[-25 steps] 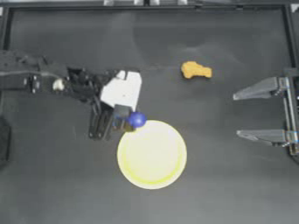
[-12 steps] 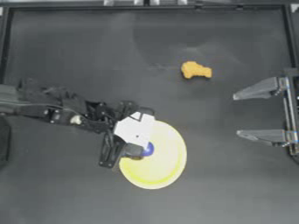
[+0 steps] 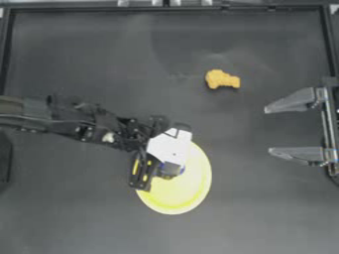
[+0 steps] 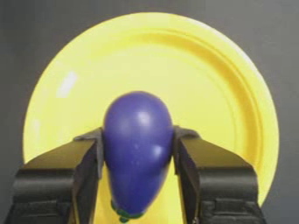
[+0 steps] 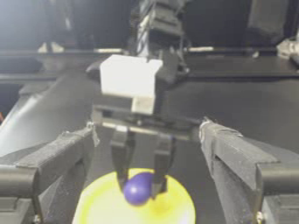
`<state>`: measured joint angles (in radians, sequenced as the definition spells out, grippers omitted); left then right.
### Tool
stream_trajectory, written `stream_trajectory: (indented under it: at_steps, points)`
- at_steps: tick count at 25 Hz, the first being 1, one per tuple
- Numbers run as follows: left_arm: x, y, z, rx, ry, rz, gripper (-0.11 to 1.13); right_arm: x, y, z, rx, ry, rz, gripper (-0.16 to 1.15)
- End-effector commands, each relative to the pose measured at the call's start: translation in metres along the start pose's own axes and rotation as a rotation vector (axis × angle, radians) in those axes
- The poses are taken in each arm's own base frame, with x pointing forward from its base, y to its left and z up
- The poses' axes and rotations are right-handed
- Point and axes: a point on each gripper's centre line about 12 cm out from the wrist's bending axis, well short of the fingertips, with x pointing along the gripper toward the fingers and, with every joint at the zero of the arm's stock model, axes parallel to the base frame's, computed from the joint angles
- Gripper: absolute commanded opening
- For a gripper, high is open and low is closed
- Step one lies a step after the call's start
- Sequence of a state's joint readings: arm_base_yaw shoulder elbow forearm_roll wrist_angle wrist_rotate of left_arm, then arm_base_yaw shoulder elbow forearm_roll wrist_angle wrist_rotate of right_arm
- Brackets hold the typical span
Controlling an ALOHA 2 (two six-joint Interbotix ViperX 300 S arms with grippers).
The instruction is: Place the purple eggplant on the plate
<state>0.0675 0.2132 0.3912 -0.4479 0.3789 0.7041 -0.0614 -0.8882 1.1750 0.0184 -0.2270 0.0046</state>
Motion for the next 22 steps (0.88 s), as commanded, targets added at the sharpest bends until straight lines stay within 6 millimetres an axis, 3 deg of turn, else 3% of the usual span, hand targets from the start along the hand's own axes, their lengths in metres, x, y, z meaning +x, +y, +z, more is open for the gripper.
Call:
stream_trajectory:
  at_steps: [1,15,17,22]
  points:
    - [-0.008,0.001,0.019,0.013,-0.029,-0.008,0.3,0.003,0.0,0.007,0.004,-0.014,0.001,1.0]
    - [0.008,-0.006,0.017,0.023,-0.004,-0.029,0.35,0.003,0.0,0.005,0.003,-0.009,0.001,1.0]
    - [0.008,-0.006,0.016,0.029,0.001,-0.031,0.44,0.003,0.0,0.005,0.003,-0.009,0.001,1.0]
    - [0.014,-0.01,0.013,0.032,0.016,-0.04,0.82,0.003,0.0,0.006,0.003,-0.011,0.001,1.0]
